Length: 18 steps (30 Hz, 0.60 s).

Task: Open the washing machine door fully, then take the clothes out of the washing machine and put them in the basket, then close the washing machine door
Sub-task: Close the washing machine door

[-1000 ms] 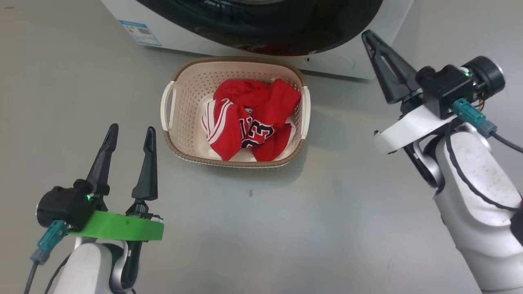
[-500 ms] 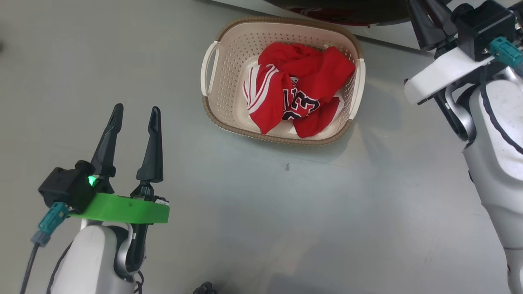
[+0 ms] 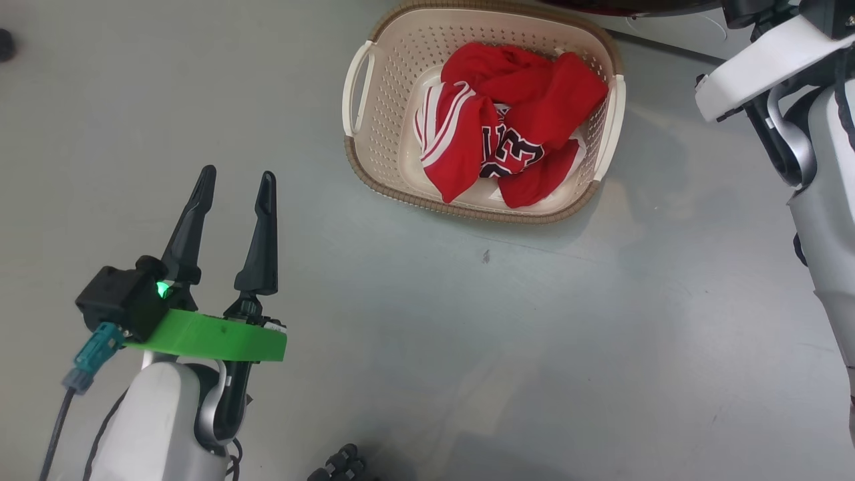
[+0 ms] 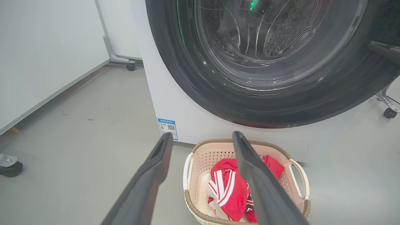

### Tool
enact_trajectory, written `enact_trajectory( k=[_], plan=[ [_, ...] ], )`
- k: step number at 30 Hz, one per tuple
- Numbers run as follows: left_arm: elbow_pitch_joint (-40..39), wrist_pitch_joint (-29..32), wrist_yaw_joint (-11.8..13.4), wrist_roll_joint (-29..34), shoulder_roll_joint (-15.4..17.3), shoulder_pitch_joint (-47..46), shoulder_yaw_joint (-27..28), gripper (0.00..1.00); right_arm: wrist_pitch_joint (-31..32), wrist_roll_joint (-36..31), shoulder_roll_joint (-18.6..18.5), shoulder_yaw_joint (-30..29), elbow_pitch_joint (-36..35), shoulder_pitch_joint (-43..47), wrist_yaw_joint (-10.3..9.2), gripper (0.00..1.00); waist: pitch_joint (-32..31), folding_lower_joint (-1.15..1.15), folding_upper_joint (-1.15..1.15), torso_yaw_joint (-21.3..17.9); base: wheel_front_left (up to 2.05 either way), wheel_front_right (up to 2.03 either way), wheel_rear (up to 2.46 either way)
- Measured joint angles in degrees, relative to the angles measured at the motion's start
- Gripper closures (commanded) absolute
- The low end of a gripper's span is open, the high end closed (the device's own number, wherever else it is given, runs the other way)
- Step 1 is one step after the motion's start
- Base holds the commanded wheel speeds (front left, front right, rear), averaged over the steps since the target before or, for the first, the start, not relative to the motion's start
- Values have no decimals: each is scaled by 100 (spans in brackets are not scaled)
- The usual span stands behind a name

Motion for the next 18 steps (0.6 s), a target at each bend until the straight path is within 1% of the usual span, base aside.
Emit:
enact_trajectory(
  k=[4,10,13,15,18],
  plan=[
    [0,0,0,-1,-1,-16,-33,0,-2,47,-9,8,77,-137,49,100,78,0,0,-11,0,0,0],
    [2,0,0,-42,-1,-115,-51,0,-21,100,-37,-142,216,-504,47,100,215,0,0,-22,0,0,0],
    [24,0,0,-43,-5,-172,-92,0,-126,142,-83,-331,332,-585,-10,100,255,0,0,-18,0,0,0],
    [30,0,0,-54,-8,-179,-92,0,-129,148,-92,-357,385,-658,-14,100,273,0,0,-14,0,0,0],
    [58,0,0,-58,-9,-202,-115,0,-171,210,-4,-405,448,-743,-63,100,317,0,0,-12,0,0,0]
  ],
)
